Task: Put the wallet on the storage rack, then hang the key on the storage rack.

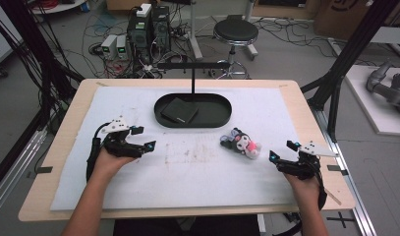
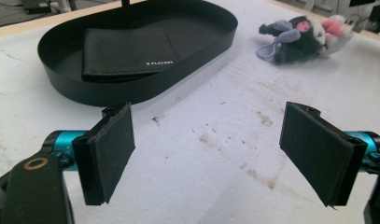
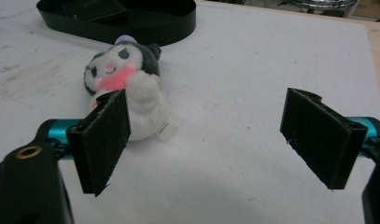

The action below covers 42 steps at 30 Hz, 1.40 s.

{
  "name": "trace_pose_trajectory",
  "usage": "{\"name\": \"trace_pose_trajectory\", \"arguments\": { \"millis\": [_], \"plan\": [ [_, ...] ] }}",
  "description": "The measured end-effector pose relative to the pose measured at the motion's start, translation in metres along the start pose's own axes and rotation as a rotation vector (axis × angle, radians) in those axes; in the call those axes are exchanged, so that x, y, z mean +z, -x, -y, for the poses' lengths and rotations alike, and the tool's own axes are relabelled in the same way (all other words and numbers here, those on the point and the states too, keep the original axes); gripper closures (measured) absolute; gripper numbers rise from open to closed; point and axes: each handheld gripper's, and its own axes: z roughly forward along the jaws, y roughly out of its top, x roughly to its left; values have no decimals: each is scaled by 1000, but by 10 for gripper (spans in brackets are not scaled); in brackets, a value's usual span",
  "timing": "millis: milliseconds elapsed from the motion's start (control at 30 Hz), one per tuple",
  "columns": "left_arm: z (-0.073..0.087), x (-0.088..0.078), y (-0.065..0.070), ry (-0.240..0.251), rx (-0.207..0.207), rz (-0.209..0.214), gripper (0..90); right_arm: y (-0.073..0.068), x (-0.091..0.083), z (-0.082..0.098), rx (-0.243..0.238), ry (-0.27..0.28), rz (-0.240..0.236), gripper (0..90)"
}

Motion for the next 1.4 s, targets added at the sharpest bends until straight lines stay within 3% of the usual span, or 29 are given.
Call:
{"name": "trace_pose_trajectory", "arguments": {
  "millis": [200,333,800,933,1033,1400],
  "plan": [
    [6,-13,-5,46,-17,-16,163,2,-1,0,-11,12,3,164],
    [6,-17,-5,88,3,-21,163,2,0,0,-8,11,-3,164],
    [9,-20,-7,113,-1,-8,163,-2,-1,-2,-31,34,-8,163],
    [12,-25,-8,110,-46,15,163,-6,5,-6,-36,21,-35,163],
    [15,-30,-8,98,-77,29,163,-9,10,-11,-48,17,-56,163],
    [19,-56,-10,166,-58,-15,163,-28,36,-44,-155,-42,-111,163]
  ]
}}
